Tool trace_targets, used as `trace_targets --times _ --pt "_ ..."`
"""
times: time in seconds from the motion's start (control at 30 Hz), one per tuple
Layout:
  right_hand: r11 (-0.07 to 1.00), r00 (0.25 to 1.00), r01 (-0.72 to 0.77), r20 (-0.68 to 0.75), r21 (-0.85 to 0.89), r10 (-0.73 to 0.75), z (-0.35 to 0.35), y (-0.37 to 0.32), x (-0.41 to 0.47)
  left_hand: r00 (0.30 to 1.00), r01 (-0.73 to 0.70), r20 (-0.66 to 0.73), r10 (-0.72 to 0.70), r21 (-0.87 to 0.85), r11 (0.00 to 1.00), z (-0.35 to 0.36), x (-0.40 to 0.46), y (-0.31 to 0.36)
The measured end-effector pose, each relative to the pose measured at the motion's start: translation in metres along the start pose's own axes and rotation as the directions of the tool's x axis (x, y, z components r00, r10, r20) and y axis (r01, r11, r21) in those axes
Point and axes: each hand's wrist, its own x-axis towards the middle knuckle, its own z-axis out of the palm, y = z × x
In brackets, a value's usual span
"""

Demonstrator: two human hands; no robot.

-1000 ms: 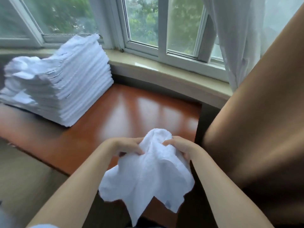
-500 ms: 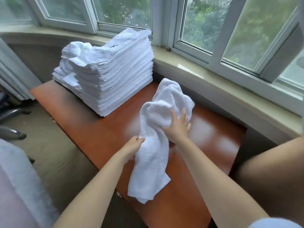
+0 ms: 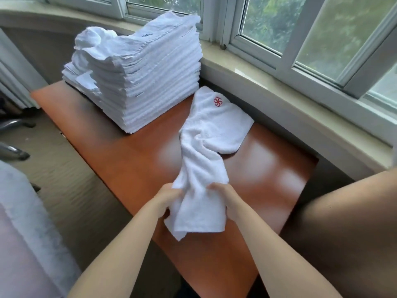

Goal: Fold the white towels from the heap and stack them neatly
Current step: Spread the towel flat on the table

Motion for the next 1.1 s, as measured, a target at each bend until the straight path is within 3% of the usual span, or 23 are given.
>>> trace_targets --times 0.07,0.17,0.23,0.27,0.3,0.4,0.47,0.57,0.7,0.83,0.9,1.0,1.1 --pt "0.994 0.996 0.056 -0.073 0.092 -0.049 -0.02 -0.003 -0.018 0.964 -0.11 -0.263 0.043 -0.245 0.963 0.003 -0.008 -0.007" --pt "0.952 0.923 0.238 -0.351 0.192 -0.161 -0.055 0.002 -0.04 0.812 -0.257 -0.583 0.028 -0.313 0.915 0.007 -0.026 -0.017" --pt "0.969 0.873 0.246 -0.435 0.003 -0.22 -0.072 0.014 -0.061 0.728 -0.256 -0.685 0.02 -0.244 0.935 0.019 -0.044 -0.027" --pt "0.979 0.887 0.183 -0.415 -0.09 -0.204 -0.08 0.025 -0.07 0.708 -0.212 -0.706 0.012 -0.196 0.957 0.027 -0.054 -0.033" --pt "0.984 0.921 0.089 -0.363 -0.153 -0.14 -0.086 0.037 -0.079 0.719 -0.143 -0.695 0.005 -0.141 0.98 0.035 -0.063 -0.042" --pt "0.921 0.962 -0.217 -0.232 -0.322 0.145 -0.103 0.066 -0.1 0.894 0.201 -0.438 -0.098 0.196 0.96 0.059 -0.091 -0.066" --pt "0.896 0.95 -0.218 -0.295 -0.387 0.104 -0.11 0.076 -0.103 0.931 0.306 -0.306 -0.198 0.359 0.882 0.072 -0.104 -0.073" --pt "0.931 0.904 -0.093 -0.422 -0.353 -0.07 -0.116 0.073 -0.095 0.951 0.213 -0.286 -0.121 0.319 0.923 0.077 -0.1 -0.073" --pt "0.985 0.88 0.103 -0.45 -0.137 -0.154 -0.118 0.053 -0.071 0.933 0.082 -0.357 -0.033 0.122 0.989 0.065 -0.063 -0.056" --pt "0.967 0.857 0.12 -0.516 0.224 0.013 -0.118 0.018 -0.035 0.92 0.023 -0.391 0.006 0.069 0.997 0.046 -0.012 -0.024" --pt "0.939 0.84 0.138 -0.54 0.314 0.057 -0.118 0.0 -0.014 0.914 0.045 -0.405 -0.006 0.087 0.995 0.036 0.014 -0.007" --pt "0.968 0.776 0.11 -0.628 0.224 0.056 -0.118 -0.018 0.015 0.919 0.1 -0.394 -0.027 0.166 0.981 0.021 0.043 0.012" --pt "0.989 0.691 0.015 -0.713 -0.148 -0.117 -0.118 -0.031 0.03 0.94 0.15 -0.335 -0.065 0.235 0.96 0.009 0.057 0.033"
